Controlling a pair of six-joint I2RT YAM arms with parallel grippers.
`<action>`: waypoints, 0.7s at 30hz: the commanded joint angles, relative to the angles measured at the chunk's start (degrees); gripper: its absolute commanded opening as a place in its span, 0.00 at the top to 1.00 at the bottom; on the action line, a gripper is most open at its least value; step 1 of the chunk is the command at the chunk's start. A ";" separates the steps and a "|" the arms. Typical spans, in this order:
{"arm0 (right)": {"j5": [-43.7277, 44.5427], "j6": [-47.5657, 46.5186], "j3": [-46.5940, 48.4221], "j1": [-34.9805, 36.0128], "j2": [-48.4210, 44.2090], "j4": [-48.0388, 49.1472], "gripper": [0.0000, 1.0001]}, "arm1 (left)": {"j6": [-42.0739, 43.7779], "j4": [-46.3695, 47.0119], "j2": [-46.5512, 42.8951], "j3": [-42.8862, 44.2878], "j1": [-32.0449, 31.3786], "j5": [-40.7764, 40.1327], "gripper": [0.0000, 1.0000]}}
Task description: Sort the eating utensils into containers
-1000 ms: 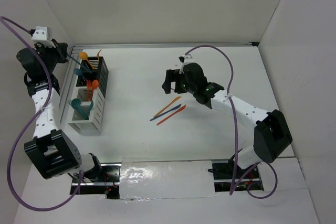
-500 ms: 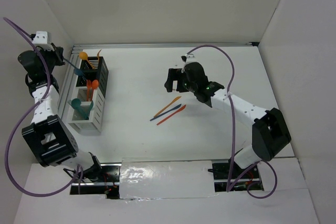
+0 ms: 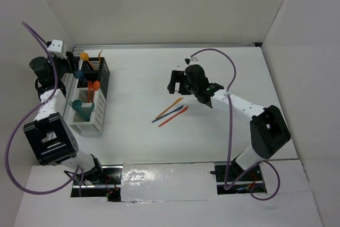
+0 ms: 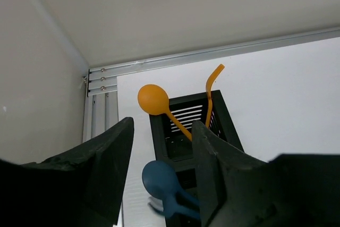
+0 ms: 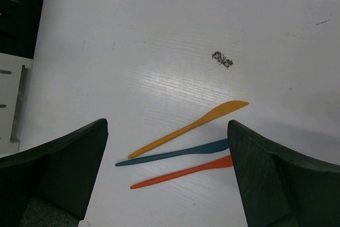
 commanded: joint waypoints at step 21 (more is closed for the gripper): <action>10.46 11.29 -14.98 -0.49 -8.32 -8.45 0.17 | -5.80 -31.37 -25.81 9.01 -22.13 27.09 0.22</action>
